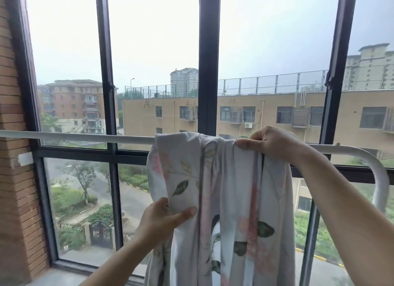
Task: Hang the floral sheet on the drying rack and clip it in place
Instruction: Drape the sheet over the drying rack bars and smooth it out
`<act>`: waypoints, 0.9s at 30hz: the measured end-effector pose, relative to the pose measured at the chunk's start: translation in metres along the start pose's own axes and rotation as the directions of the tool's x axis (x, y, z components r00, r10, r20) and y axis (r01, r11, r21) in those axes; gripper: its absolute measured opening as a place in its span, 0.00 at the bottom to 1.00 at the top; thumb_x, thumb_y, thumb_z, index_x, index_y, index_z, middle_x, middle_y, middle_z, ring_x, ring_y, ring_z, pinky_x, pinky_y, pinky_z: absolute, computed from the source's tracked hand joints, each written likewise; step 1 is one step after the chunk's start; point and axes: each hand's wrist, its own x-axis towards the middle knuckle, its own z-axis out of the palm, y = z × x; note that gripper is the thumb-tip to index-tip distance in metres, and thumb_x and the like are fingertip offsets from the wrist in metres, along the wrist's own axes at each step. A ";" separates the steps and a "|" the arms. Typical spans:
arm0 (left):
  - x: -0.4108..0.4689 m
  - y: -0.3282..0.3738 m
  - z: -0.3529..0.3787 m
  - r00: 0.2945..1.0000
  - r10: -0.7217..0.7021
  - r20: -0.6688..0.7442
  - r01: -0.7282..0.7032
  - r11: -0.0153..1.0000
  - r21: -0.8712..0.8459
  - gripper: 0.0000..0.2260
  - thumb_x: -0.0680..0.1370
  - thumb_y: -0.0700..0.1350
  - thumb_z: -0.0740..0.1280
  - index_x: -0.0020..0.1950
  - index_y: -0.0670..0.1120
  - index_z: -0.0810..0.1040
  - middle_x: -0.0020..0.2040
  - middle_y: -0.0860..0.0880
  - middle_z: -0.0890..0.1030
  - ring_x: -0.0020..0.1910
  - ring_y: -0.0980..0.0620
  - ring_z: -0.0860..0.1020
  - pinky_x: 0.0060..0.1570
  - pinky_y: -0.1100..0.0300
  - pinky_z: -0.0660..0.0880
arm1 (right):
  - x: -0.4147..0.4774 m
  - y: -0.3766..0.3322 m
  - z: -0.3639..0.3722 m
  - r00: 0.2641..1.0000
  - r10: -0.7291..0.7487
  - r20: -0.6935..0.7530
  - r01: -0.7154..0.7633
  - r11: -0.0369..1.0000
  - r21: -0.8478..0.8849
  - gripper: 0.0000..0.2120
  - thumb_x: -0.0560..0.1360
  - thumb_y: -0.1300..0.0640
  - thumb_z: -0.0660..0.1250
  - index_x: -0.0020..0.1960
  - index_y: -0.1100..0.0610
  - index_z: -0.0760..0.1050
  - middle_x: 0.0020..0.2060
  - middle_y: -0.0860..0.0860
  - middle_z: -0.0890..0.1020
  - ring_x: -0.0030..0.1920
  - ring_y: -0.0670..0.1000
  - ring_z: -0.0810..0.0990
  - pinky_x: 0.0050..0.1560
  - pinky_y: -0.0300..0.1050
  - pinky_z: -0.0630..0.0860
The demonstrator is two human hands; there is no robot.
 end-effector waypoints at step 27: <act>0.022 0.132 -0.110 0.850 0.492 -0.190 -0.423 0.851 0.312 0.21 0.70 0.62 0.66 0.45 0.44 0.75 0.37 0.51 0.76 0.31 0.55 0.74 0.27 0.70 0.69 | 0.002 -0.001 0.003 1.000 0.006 -0.015 -0.007 1.000 -0.020 0.35 0.66 0.23 0.56 0.34 0.57 0.73 0.23 0.46 0.69 0.29 0.48 0.70 0.33 0.44 0.65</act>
